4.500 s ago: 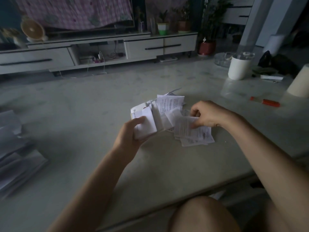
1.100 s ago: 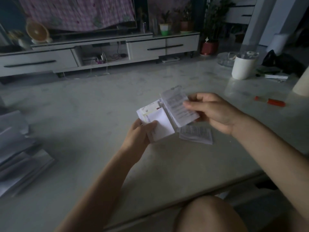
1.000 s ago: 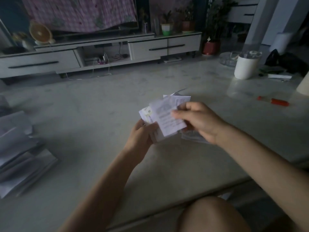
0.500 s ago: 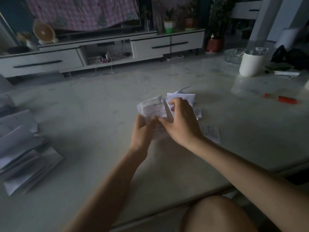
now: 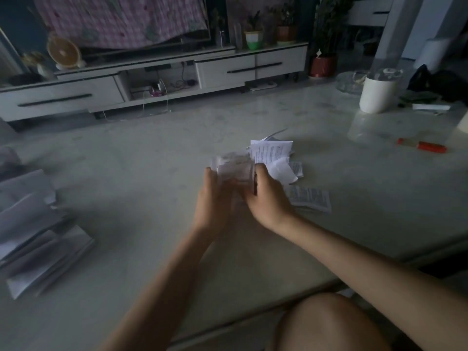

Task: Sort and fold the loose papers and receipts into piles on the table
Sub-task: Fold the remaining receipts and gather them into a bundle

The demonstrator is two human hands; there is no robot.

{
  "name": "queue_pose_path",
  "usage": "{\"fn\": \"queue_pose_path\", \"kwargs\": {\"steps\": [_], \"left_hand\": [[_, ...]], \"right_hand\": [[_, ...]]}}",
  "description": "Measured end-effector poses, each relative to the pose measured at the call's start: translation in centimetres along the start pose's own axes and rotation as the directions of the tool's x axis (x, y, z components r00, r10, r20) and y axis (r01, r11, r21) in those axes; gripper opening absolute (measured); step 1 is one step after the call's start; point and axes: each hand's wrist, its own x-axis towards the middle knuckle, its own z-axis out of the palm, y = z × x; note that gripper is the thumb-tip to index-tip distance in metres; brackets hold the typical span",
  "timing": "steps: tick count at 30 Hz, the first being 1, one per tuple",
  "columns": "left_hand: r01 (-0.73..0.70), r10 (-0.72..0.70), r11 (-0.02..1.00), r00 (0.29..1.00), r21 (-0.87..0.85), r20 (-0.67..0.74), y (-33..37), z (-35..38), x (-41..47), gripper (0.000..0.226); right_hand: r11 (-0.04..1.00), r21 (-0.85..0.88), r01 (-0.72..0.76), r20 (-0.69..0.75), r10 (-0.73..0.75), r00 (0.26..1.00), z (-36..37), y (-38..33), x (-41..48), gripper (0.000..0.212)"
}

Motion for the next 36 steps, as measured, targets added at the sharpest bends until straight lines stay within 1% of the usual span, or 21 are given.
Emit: {"fn": "queue_pose_path", "kwargs": {"steps": [1, 2, 4, 5, 7, 10, 12, 14, 17, 18, 20, 21, 22, 23, 24, 25, 27, 29, 31, 34, 36], "left_hand": [[-0.006, 0.006, 1.0, 1.0, -0.003, -0.011, 0.2, 0.0, 0.1, 0.028], [0.0, 0.0, 1.0, 1.0, -0.017, -0.027, 0.3, -0.2, 0.1, 0.029], [0.018, -0.021, 0.998, 0.999, -0.063, -0.043, 0.7, -0.4, 0.1, 0.016], [0.042, -0.046, 0.993, 0.998, -0.11, -0.034, 0.8, -0.3, 0.1, 0.015], [0.109, -0.11, 0.961, 0.994, -0.254, 0.008, 1.1, 0.0, -0.1, 0.014], [0.239, -0.217, 0.876, 0.971, -0.419, 0.099, 1.8, 0.5, -0.5, 0.014], [0.294, -0.255, 0.831, 0.956, -0.473, 0.145, 2.1, 0.6, -0.6, 0.015], [0.342, -0.294, 0.799, 0.94, -0.495, 0.176, 2.1, 0.6, -0.5, 0.019], [0.385, -0.342, 0.767, 0.922, -0.514, 0.18, 2.0, 0.4, -0.2, 0.016], [0.387, -0.351, 0.763, 0.921, -0.518, 0.171, 2.0, 0.3, -0.1, 0.015], [0.384, -0.361, 0.759, 0.92, -0.526, 0.151, 1.9, 0.3, 0.0, 0.017], [0.382, -0.366, 0.757, 0.92, -0.529, 0.141, 1.8, 0.2, 0.1, 0.019], [0.382, -0.371, 0.756, 0.919, -0.532, 0.133, 1.9, 0.3, 0.1, 0.02], [0.383, -0.381, 0.75, 0.917, -0.539, 0.121, 1.8, 0.2, 0.1, 0.022], [0.387, -0.388, 0.742, 0.914, -0.547, 0.119, 1.9, 0.3, 0.1, 0.023], [0.388, -0.393, 0.735, 0.912, -0.557, 0.117, 1.9, 0.5, 0.1, 0.024], [0.37, -0.374, 0.738, 0.921, -0.564, 0.114, 2.1, 0.4, 0.0, 0.024], [0.329, -0.318, 0.768, 0.941, -0.549, 0.119, 2.0, 0.4, -0.1, 0.022], [0.313, -0.283, 0.794, 0.949, -0.521, 0.139, 2.3, 0.3, -0.2, 0.026], [0.335, -0.321, 0.789, 0.94, -0.515, 0.12, 2.0, 0.1, -0.2, 0.025], [0.362, -0.352, 0.758, 0.927, -0.542, 0.127, 2.0, 0.1, -0.1, 0.035]], "right_hand": [[1.0, 0.021, 0.002, -0.001, -0.002, 1.0, -0.7, -0.2, 0.5, 0.02], [0.998, 0.057, 0.01, -0.01, -0.009, 1.0, -1.5, -0.4, 1.1, 0.018], [0.996, 0.084, -0.007, -0.048, 0.012, 0.999, -4.1, -0.7, 2.2, 0.017], [0.999, 0.025, -0.029, -0.046, 0.03, 0.998, -5.7, -0.6, 2.7, 0.016], [0.972, -0.211, -0.105, 0.058, 0.119, 0.991, -8.6, 0.2, 3.3, 0.016], [0.859, -0.473, -0.196, 0.258, 0.348, 0.902, -10.9, 2.1, 3.1, 0.03], [0.82, -0.538, -0.196, 0.308, 0.408, 0.86, -11.0, 2.9, 2.6, 0.039], [0.801, -0.57, -0.184, 0.319, 0.422, 0.849, -10.9, 2.8, 2.4, 0.044], [0.788, -0.603, -0.124, 0.372, 0.415, 0.83, -11.2, 2.4, 2.5, 0.025], [0.787, -0.61, -0.092, 0.4, 0.406, 0.821, -11.4, 2.4, 2.6, 0.025], [0.807, -0.589, -0.042, 0.425, 0.353, 0.833, -12.2, 2.1, 2.8, 0.035], [0.845, -0.531, -0.062, 0.406, 0.317, 0.857, -12.6, 1.5, 2.9, 0.032], [0.902, -0.413, -0.129, 0.371, 0.296, 0.88, -13.1, 0.7, 2.9, 0.023], [0.949, -0.228, -0.217, 0.352, 0.288, 0.891, -13.2, -0.4, 3.0, 0.015], [0.953, -0.014, -0.303, 0.343, 0.289, 0.894, -13.3, -1.4, 3.0, 0.011], [0.919, 0.172, -0.354, 0.355, 0.278, 0.893, -13.0, -2.3, 2.9, 0.008], [0.853, 0.369, -0.37, 0.38, 0.225, 0.897, -11.3, -3.3, 2.5, 0.004], [0.872, 0.352, -0.341, 0.381, 0.2, 0.903, -8.6, -3.6, 1.8, 0.008], [0.93, 0.22, -0.295, 0.332, 0.213, 0.919, -6.1, -3.1, 1.4, 0.016], [0.972, 0.048, -0.228, 0.209, 0.214, 0.954, -3.9, -2.0, 1.2, 0.025], [0.984, -0.042, -0.173, 0.164, 0.178, 0.97, -3.3, -1.8, 1.2, 0.029]]}}
